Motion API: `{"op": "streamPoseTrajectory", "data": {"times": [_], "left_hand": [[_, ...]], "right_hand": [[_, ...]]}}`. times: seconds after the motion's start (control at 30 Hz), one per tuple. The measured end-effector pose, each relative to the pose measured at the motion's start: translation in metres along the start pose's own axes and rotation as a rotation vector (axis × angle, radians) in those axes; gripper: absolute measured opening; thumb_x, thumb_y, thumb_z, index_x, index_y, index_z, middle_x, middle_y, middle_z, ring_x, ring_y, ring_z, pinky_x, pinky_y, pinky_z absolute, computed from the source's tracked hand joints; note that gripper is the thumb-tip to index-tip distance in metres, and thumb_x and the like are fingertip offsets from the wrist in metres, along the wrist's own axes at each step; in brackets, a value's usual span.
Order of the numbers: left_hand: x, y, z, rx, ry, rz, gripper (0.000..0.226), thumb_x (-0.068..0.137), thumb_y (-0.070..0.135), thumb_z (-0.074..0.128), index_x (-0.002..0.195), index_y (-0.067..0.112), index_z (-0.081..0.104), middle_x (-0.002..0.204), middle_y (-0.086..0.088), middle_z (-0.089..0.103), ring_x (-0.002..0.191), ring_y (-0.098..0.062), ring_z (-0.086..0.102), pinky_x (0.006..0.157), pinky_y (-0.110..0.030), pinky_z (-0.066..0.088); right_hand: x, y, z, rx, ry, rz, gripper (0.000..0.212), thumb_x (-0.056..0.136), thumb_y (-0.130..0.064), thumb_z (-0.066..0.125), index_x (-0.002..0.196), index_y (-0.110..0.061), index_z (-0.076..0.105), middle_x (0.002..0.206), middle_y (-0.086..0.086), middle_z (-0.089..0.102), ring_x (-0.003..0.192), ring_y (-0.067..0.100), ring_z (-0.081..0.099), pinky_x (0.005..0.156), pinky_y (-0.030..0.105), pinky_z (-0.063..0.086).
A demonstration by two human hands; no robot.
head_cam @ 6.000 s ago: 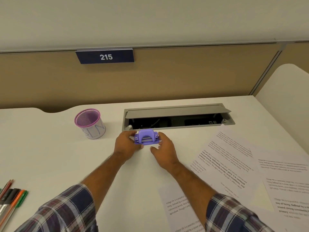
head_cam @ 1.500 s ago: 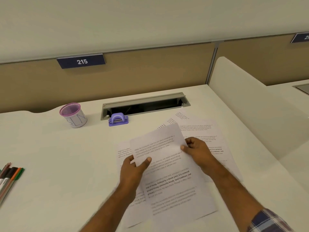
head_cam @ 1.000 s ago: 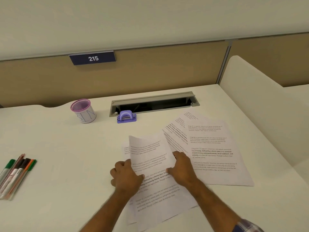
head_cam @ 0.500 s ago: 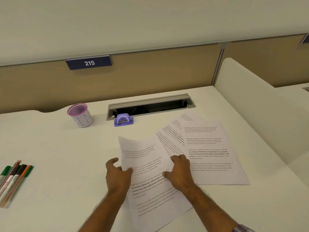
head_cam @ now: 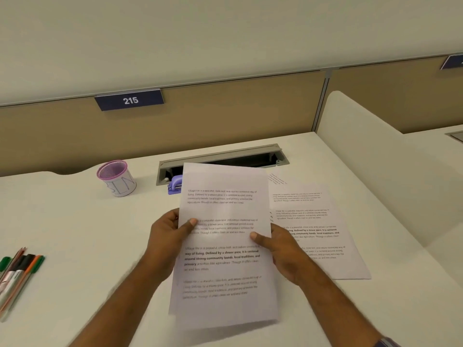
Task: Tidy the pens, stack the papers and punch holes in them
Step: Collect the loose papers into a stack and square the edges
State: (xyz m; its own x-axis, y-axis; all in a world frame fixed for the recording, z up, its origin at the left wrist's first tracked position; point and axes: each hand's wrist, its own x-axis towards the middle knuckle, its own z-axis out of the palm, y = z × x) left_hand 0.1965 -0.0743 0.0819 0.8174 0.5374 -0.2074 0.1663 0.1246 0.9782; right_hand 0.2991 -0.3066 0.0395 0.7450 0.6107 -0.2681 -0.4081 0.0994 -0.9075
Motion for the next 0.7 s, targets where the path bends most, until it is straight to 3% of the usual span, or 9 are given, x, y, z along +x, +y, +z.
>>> {"op": "streamPoseTrajectory", "data": {"times": [0.2, 0.3, 0.37, 0.43, 0.57, 0.63, 0.7], "left_hand": [[0.02, 0.012, 0.032, -0.094, -0.208, -0.139, 0.031, 0.097, 0.033, 0.057, 0.122, 0.016, 0.064, 0.113, -0.011, 0.075, 0.098, -0.032, 0.073, 0.085, -0.047, 0.058], [0.032, 0.005, 0.05, -0.11, -0.193, -0.191, 0.023, 0.1, 0.028, 0.052, 0.119, 0.018, 0.062, 0.105, -0.014, 0.076, 0.092, -0.033, 0.073, 0.077, -0.041, 0.057], [0.04, -0.012, 0.065, 0.124, -0.166, -0.103, 0.022, 0.095, 0.012, 0.059, 0.117, 0.016, 0.064, 0.105, -0.008, 0.076, 0.099, -0.03, 0.071, 0.081, -0.035, 0.057], [0.047, -0.033, 0.079, 0.477, -0.205, 0.044, 0.031, 0.091, 0.008, 0.064, 0.121, 0.016, 0.064, 0.122, -0.002, 0.069, 0.116, -0.023, 0.062, 0.096, -0.031, 0.05], [0.055, -0.069, 0.092, 1.05, -0.356, 0.212, 0.062, 0.091, 0.041, 0.065, 0.146, 0.022, 0.045, 0.156, 0.0, 0.039, 0.145, -0.02, 0.034, 0.119, -0.035, 0.026], [0.051, -0.083, 0.092, 1.211, -0.382, 0.258, 0.073, 0.087, 0.055, 0.059, 0.151, 0.029, 0.035, 0.161, 0.004, 0.031, 0.148, -0.021, 0.027, 0.119, -0.038, 0.025], [0.042, -0.09, 0.089, 1.224, -0.354, 0.32, 0.074, 0.082, 0.061, 0.053, 0.149, 0.036, 0.036, 0.153, 0.009, 0.042, 0.139, -0.021, 0.039, 0.11, -0.036, 0.032]], "right_hand": [[0.0, -0.012, -0.033, 0.011, 0.238, -0.053, 0.027, 0.087, -0.004, 0.067, 0.11, -0.016, 0.07, 0.111, 0.004, 0.075, 0.099, 0.018, 0.072, 0.079, 0.027, 0.057], [-0.003, -0.021, -0.066, 0.09, 0.348, -0.111, 0.028, 0.085, -0.006, 0.066, 0.111, -0.017, 0.069, 0.112, 0.002, 0.074, 0.101, 0.016, 0.07, 0.086, 0.028, 0.052], [-0.004, -0.027, -0.087, 0.119, 0.408, -0.143, 0.028, 0.087, -0.005, 0.063, 0.111, -0.019, 0.068, 0.111, -0.001, 0.074, 0.1, 0.014, 0.07, 0.089, 0.031, 0.05], [-0.005, -0.03, -0.105, 0.136, 0.464, -0.152, 0.027, 0.089, -0.004, 0.061, 0.109, -0.021, 0.068, 0.108, -0.003, 0.075, 0.095, 0.012, 0.072, 0.088, 0.032, 0.05], [-0.007, -0.023, -0.124, 0.172, 0.544, -0.087, 0.025, 0.09, -0.003, 0.059, 0.101, -0.023, 0.07, 0.103, -0.004, 0.075, 0.086, 0.012, 0.073, 0.075, 0.03, 0.052], [-0.006, -0.015, -0.126, 0.189, 0.551, -0.059, 0.026, 0.09, -0.003, 0.06, 0.106, -0.021, 0.069, 0.105, -0.003, 0.074, 0.091, 0.015, 0.071, 0.072, 0.03, 0.052], [-0.003, -0.01, -0.122, 0.222, 0.541, -0.057, 0.027, 0.09, -0.004, 0.06, 0.111, -0.02, 0.068, 0.106, -0.003, 0.074, 0.094, 0.016, 0.07, 0.072, 0.03, 0.053]]}}
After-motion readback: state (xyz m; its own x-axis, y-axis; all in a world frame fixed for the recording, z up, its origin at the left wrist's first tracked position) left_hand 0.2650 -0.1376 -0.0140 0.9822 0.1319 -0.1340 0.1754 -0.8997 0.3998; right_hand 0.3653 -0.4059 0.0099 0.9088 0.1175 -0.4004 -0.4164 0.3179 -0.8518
